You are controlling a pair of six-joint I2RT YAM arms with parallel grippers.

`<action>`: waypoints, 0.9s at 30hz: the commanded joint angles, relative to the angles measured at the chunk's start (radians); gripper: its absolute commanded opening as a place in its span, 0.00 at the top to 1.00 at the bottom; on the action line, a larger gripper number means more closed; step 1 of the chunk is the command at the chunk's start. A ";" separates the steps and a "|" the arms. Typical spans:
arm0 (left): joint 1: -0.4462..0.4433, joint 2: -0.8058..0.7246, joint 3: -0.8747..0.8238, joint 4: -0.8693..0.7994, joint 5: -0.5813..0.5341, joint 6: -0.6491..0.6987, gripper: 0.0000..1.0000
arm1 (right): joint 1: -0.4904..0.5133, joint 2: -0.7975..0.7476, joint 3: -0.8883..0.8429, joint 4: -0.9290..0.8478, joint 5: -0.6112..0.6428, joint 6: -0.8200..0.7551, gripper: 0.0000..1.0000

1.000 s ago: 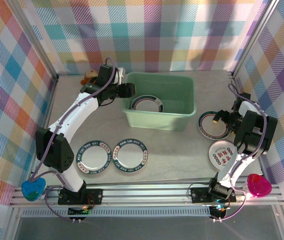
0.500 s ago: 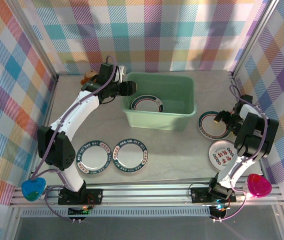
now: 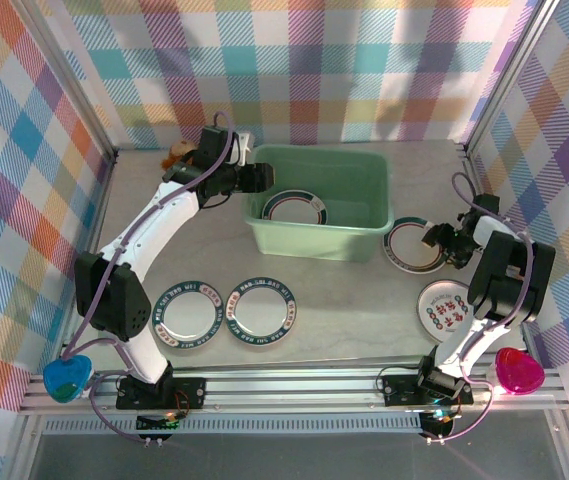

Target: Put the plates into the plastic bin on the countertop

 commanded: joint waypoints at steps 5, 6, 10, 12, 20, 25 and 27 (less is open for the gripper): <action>0.011 -0.045 -0.023 0.017 0.025 0.026 0.33 | 0.025 -0.013 -0.038 -0.003 -0.073 0.022 0.43; 0.012 -0.047 -0.024 0.018 0.027 0.026 0.33 | 0.026 -0.013 -0.041 0.000 -0.073 0.024 0.45; 0.014 -0.053 -0.025 0.020 0.028 0.029 0.33 | 0.028 -0.022 -0.056 0.010 -0.067 0.024 0.50; 0.014 -0.057 -0.027 0.020 0.028 0.029 0.33 | 0.028 -0.026 -0.066 0.014 -0.060 0.022 0.52; 0.014 -0.063 -0.024 0.026 0.022 0.028 0.33 | 0.027 -0.047 -0.090 0.045 -0.054 0.032 0.65; 0.015 -0.070 -0.024 0.037 0.014 0.026 0.33 | 0.028 -0.062 -0.091 0.056 -0.054 0.037 0.70; 0.014 -0.076 -0.029 0.045 0.011 0.021 0.33 | 0.027 -0.069 -0.094 0.060 -0.055 0.037 0.72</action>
